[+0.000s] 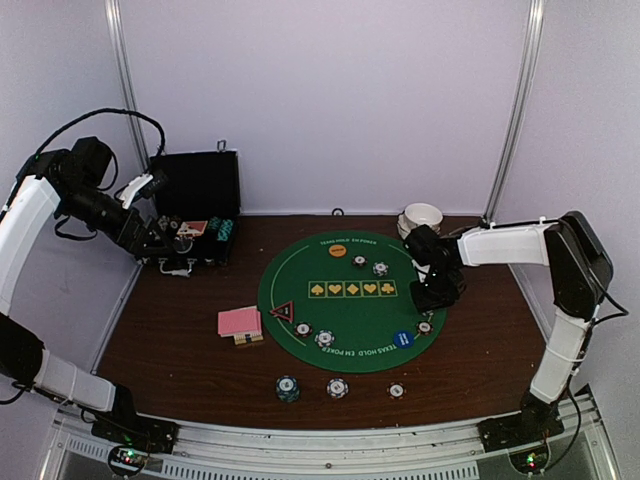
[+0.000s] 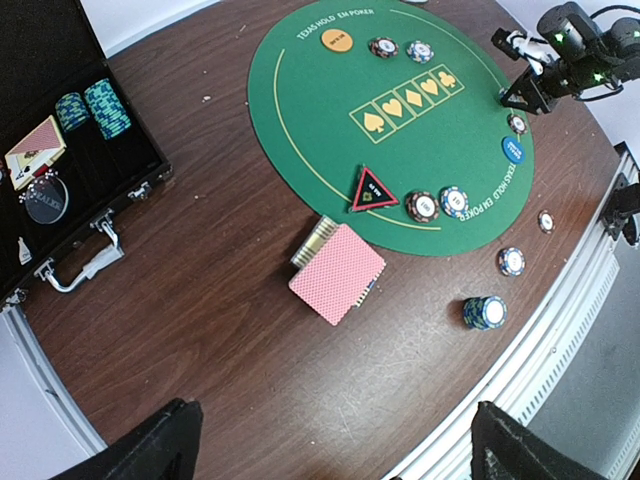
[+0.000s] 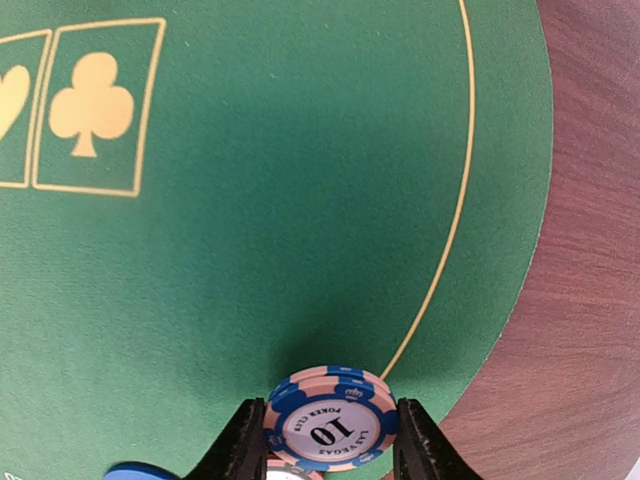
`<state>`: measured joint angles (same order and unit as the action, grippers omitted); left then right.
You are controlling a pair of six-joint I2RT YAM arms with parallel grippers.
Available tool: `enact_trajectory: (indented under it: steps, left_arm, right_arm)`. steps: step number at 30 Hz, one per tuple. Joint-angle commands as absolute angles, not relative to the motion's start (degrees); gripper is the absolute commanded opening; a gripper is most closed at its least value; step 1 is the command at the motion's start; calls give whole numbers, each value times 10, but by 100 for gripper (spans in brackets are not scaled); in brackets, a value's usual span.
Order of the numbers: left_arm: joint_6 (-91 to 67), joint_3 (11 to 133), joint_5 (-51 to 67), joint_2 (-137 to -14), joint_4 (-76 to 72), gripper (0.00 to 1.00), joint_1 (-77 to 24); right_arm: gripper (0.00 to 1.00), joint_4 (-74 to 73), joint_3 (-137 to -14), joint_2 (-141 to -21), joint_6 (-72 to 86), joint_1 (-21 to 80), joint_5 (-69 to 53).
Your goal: Distribute texas hold em gaming equipment
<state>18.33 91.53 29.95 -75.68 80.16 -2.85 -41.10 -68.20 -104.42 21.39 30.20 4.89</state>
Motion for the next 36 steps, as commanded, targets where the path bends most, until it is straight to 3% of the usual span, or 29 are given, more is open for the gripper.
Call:
enact_trajectory:
  steps: [1, 15, 18, 23, 30, 36]
  left_arm:
    - [185, 931, 301, -756, 803, 98, -32]
    - [185, 925, 299, -753, 800, 98, -32]
    - [184, 925, 299, -753, 800, 98, -32]
    - [184, 925, 296, -749, 800, 98, -32]
    - [184, 924, 295, -755, 800, 98, -32]
    - [180, 920, 295, -754, 796, 98, -32]
  right_arm:
    - [20, -399, -659, -1027, 223, 296, 52]
    - [25, -374, -654, -1034, 218, 279, 57]
    - [48, -377, -653, -1038, 218, 279, 53]
    - [74, -390, -653, -993, 222, 283, 62]
    - [84, -451, -710, -898, 216, 348, 95]
    - [90, -484, -798, -915, 215, 538, 102]
